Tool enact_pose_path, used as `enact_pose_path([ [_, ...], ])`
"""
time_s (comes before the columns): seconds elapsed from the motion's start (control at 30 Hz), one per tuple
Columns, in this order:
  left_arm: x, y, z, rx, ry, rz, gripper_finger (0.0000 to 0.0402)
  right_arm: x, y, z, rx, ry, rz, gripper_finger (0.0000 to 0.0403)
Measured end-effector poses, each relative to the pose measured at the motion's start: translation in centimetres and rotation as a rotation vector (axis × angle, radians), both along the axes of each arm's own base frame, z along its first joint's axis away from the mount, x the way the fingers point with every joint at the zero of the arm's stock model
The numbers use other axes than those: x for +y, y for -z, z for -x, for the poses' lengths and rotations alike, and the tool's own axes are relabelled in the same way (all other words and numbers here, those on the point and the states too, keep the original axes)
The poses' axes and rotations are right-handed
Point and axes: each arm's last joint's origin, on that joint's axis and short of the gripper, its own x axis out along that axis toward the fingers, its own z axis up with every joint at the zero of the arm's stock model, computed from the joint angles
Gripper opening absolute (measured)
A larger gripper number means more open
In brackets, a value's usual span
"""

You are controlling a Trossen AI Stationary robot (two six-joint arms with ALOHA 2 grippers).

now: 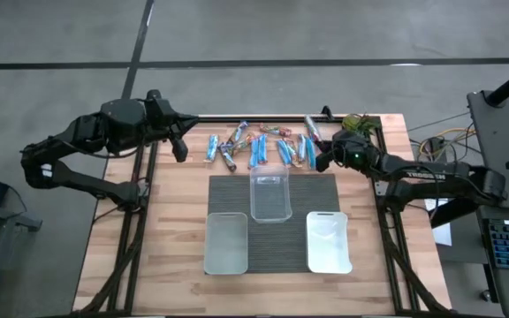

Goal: Pick and place Granola Bars by type
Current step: Put the red granola bar into the gray bin

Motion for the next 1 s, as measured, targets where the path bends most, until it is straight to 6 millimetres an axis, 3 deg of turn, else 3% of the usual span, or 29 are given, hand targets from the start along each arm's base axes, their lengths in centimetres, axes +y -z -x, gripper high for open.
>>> enact_pose_path([
  [0.17, -0.2, -0.1, 0.3, -0.015, 0.059, 0.033, 0.0000, 0.8, -2.6, -1.5, 0.031, -0.159, 0.014, 0.0022],
  [0.4, -0.3, -0.3, 1.5, -0.027, 0.058, 0.035, 0.0000, 1.8, -6.4, -3.0, -0.025, -0.253, 0.056, 0.0022],
  [1.0, -0.7, -1.0, 4.6, -0.086, 0.059, 0.029, 0.0000, 5.7, -13.9, -4.6, -0.208, -0.490, 0.117, 0.0022],
])
